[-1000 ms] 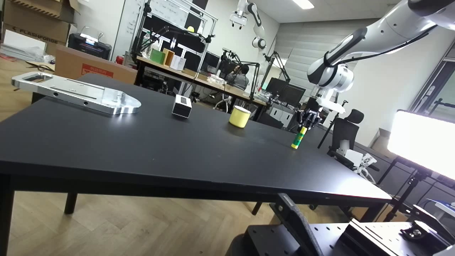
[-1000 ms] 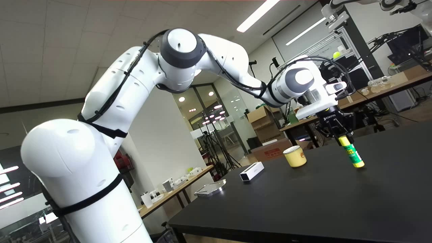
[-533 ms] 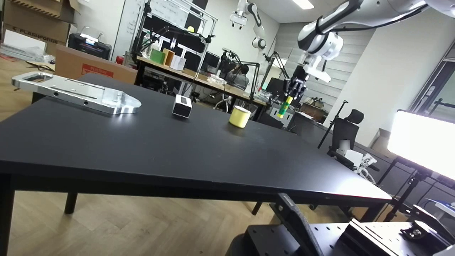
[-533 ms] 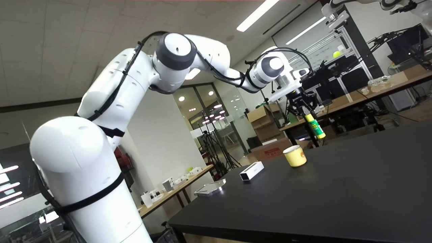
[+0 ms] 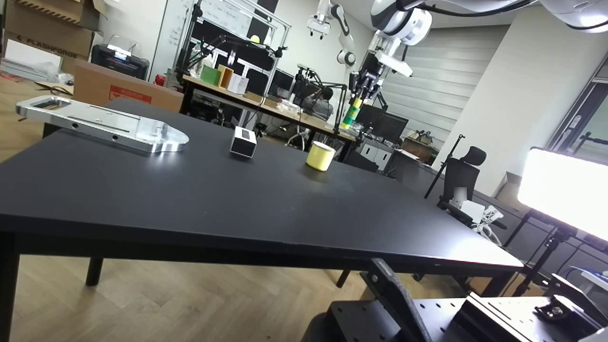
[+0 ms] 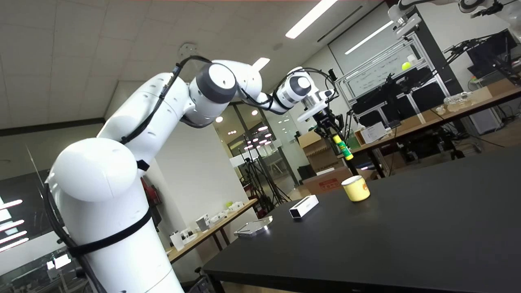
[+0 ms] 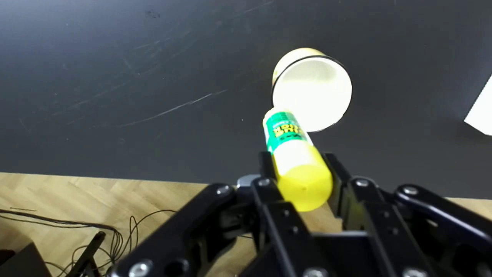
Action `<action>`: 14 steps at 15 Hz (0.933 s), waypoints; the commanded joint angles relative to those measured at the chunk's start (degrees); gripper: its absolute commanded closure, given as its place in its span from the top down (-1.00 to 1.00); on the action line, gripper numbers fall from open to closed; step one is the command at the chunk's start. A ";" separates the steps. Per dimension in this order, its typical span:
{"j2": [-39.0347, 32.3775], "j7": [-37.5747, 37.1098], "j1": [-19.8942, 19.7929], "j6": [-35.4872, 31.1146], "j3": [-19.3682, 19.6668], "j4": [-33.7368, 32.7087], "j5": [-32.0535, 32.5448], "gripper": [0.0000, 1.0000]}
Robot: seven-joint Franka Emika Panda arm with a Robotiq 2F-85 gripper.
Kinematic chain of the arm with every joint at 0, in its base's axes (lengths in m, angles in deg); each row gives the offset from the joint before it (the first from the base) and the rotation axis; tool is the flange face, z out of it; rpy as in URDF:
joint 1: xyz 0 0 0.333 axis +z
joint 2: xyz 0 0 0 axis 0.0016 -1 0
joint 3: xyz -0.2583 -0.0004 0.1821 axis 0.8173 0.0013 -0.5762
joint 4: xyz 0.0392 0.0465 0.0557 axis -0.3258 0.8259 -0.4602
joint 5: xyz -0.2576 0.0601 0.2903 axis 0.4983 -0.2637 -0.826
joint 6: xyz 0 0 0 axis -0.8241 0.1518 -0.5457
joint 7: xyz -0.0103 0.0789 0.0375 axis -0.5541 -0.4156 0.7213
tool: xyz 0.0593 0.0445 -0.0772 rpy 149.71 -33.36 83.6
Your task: Pick up the paper glue from the table and put it in the cup
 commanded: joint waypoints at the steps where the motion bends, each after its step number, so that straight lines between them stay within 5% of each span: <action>1: -8.08 -2.82 1.36 3.28 0.00 -11.57 1.59 -0.81; 14: -20.70 -2.61 2.63 2.53 0.16 -20.97 0.15 -0.81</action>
